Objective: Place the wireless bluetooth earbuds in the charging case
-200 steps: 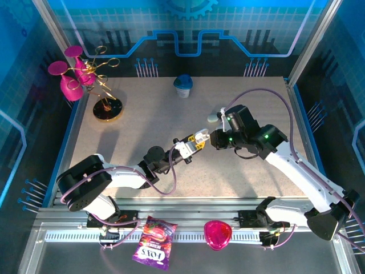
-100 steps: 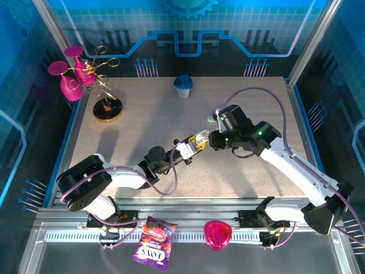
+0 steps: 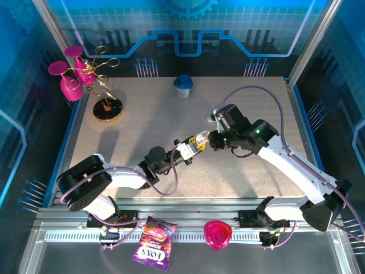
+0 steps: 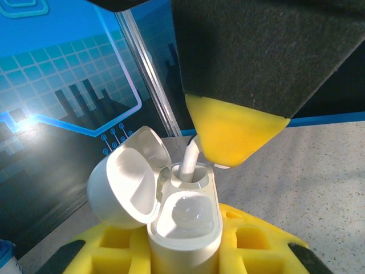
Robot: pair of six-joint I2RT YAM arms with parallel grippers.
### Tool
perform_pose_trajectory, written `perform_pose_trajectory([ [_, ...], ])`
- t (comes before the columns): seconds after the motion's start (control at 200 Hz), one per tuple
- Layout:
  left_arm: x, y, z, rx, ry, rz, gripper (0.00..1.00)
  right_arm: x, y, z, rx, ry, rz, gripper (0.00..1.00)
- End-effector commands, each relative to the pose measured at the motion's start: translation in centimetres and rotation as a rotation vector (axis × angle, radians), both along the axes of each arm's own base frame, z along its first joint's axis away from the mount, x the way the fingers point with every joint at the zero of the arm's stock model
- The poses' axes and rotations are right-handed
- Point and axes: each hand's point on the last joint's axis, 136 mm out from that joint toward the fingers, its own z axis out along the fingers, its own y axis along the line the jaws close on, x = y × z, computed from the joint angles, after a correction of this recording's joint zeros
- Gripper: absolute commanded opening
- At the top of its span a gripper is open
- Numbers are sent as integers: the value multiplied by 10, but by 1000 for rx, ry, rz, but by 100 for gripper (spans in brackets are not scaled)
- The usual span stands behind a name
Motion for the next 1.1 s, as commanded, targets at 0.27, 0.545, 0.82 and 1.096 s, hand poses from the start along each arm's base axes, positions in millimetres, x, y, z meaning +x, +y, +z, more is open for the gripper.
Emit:
perform_pose_trajectory([
  [0.27,-6,-5,16,-39,-36,-28,15,-4,14,2,-22,-3,65,21],
  [0.545,-5,-6,13,-40,-29,-26,15,-3,20,16,41,-49,72,27],
  [0.82,-5,-7,10,-43,-20,-28,15,-2,21,19,88,-61,60,27],
  [1.096,9,4,-1,-65,23,40,15,-1,7,29,132,-140,12,36],
])
